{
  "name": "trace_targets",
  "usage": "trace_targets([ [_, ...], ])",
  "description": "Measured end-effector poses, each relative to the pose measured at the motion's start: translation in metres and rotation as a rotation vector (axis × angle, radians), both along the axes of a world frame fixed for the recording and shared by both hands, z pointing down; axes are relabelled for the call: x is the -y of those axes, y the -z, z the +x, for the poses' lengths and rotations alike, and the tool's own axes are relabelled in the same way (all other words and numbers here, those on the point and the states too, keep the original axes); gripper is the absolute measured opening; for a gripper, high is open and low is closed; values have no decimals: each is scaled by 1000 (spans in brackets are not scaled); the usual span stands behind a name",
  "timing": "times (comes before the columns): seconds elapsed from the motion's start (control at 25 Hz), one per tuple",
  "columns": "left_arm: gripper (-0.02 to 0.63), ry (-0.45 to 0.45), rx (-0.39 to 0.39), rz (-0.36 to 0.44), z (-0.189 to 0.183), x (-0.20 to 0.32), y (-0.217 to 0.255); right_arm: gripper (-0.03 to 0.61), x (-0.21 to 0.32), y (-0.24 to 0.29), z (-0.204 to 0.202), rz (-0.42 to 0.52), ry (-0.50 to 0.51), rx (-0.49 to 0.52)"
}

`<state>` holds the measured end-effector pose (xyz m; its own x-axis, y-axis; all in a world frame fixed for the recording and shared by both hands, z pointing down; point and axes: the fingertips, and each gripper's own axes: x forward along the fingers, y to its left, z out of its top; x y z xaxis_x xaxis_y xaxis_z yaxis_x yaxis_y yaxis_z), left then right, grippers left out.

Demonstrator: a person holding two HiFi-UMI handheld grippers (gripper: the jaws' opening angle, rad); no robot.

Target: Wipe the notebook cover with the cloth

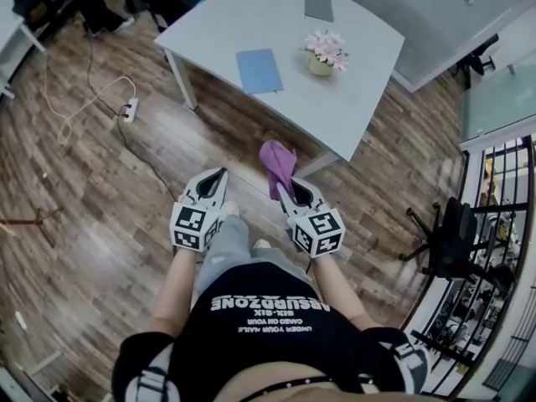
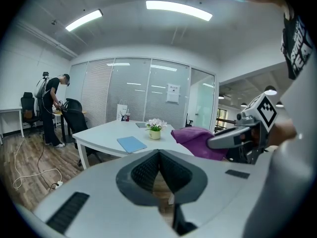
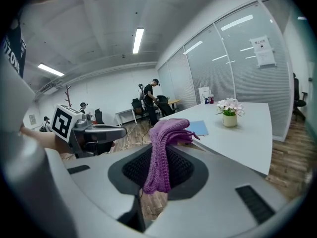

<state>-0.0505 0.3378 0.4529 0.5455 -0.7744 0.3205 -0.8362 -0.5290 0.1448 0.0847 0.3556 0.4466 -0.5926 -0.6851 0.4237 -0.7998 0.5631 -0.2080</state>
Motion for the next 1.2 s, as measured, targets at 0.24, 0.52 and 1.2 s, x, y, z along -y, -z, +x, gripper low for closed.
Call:
trace_targets([
  [0.24,17,-29,1,15,-33,79,4,83,78,3,-29,19,-31,-9],
  [0.52,17,-85,-2,-8,-43,133,-9,83,136,-4,-33,24,-100,-40],
  [1.2,17,-175,41,-99,-18,264,-47,83,323,-18,-15,50,-83,-167],
])
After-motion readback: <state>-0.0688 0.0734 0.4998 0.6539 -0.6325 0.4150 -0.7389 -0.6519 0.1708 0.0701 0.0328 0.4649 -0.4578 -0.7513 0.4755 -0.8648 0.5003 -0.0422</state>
